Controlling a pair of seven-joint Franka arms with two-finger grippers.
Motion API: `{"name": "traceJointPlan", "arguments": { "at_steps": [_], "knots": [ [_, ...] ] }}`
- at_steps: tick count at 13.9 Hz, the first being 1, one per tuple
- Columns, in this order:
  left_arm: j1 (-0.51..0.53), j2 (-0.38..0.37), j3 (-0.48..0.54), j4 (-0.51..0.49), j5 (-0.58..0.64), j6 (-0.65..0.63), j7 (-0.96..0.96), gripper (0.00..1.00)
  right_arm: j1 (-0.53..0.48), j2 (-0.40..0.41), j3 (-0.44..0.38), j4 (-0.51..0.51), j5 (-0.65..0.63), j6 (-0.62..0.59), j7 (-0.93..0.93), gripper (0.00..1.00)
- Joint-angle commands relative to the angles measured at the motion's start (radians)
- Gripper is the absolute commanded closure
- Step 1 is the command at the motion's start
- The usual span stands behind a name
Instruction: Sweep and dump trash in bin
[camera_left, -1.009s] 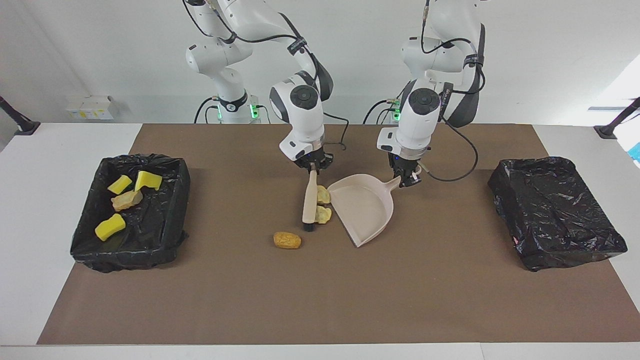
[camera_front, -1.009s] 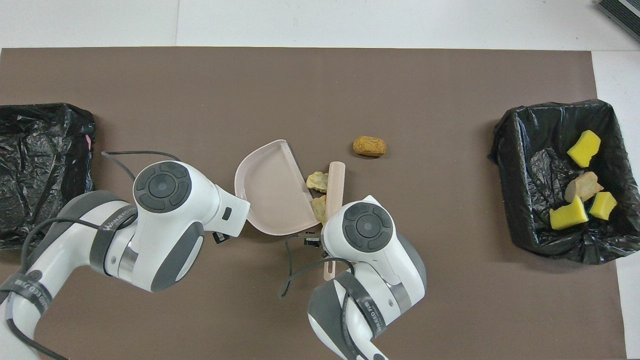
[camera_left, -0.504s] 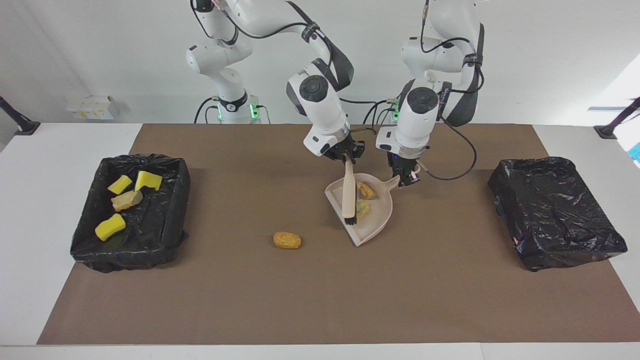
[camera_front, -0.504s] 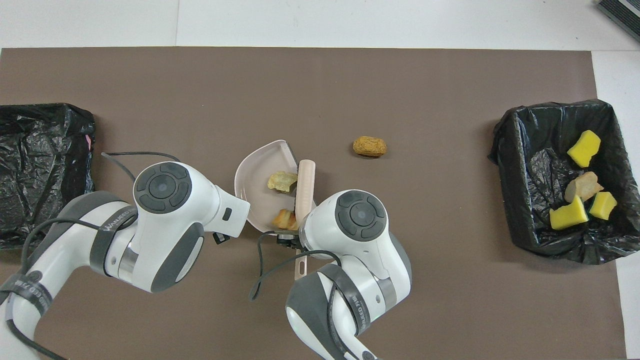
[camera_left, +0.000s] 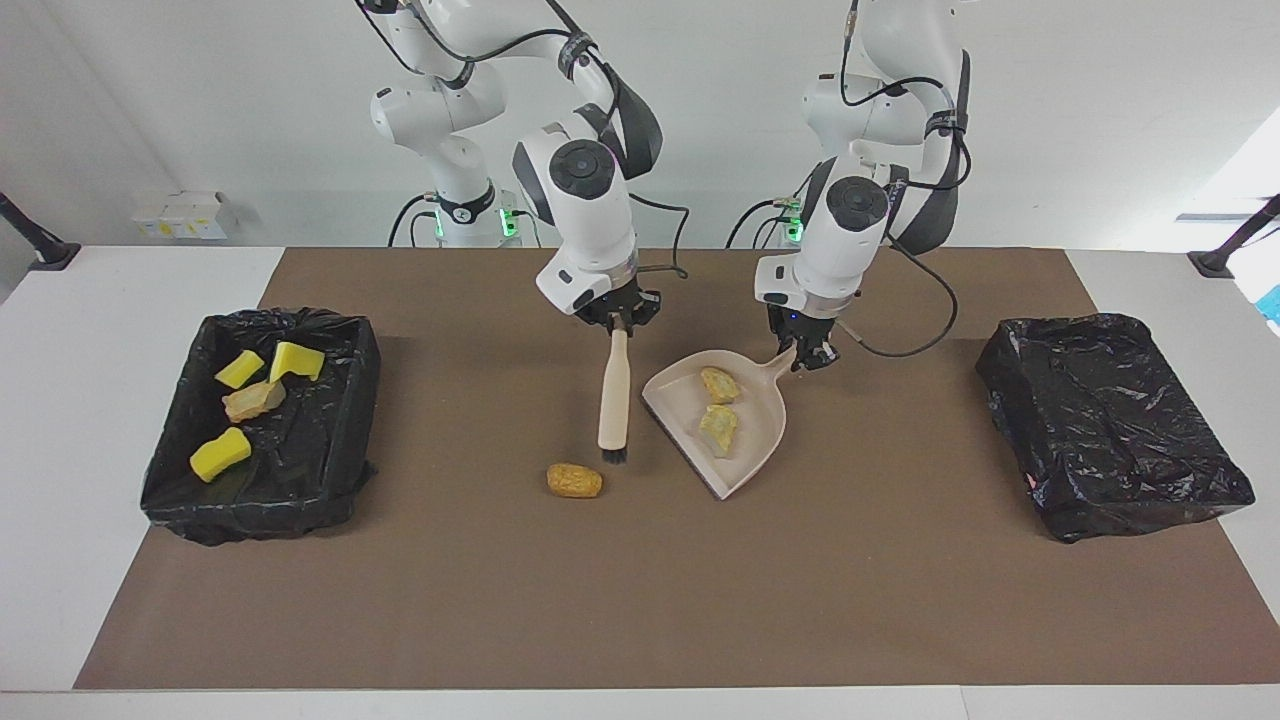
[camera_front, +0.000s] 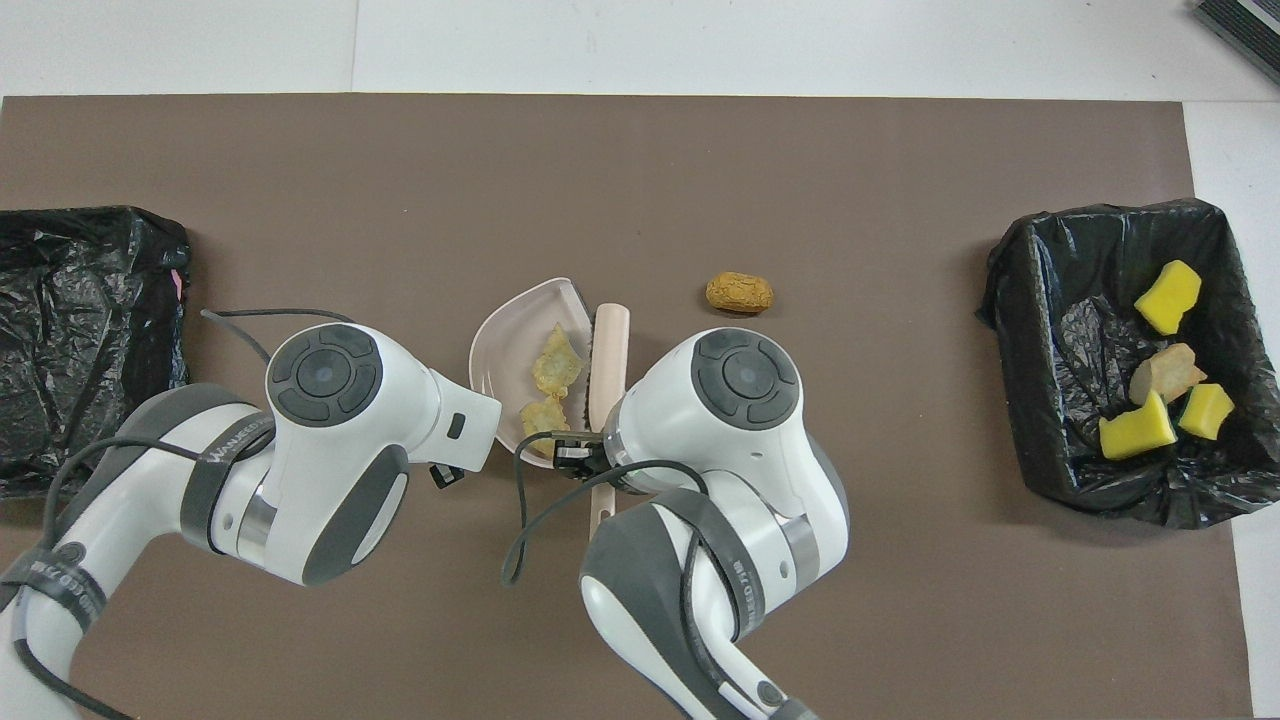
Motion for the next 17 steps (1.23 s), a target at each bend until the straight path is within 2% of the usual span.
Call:
{"name": "traceJointPlan", "arguments": {
  "at_steps": [1, 2, 5, 9, 13, 17],
  "knots": [
    [-0.012, -0.028, 0.01, -0.034, -0.017, 0.036, -0.016, 1.0, -0.102, -0.003, 0.013, -0.024, -0.105, 0.007, -0.07, 1.0],
    [-0.012, -0.028, 0.01, -0.034, -0.017, 0.045, -0.016, 1.0, -0.128, 0.005, 0.013, -0.023, -0.133, 0.012, -0.125, 1.0],
    [-0.013, -0.028, 0.01, -0.035, -0.017, 0.047, -0.019, 1.0, -0.192, 0.051, 0.013, -0.044, -0.203, 0.128, -0.254, 1.0],
    [-0.015, -0.028, 0.01, -0.035, -0.017, 0.047, -0.019, 1.0, -0.163, 0.146, 0.018, -0.041, -0.285, 0.243, -0.427, 1.0],
    [-0.013, -0.029, 0.01, -0.037, -0.017, 0.039, -0.018, 1.0, -0.055, 0.123, 0.039, -0.049, -0.267, 0.208, -0.513, 1.0],
    [-0.012, -0.031, 0.01, -0.038, -0.017, 0.038, -0.015, 1.0, -0.01, 0.072, 0.123, -0.105, -0.13, 0.205, -0.509, 1.0]
  ]
}}
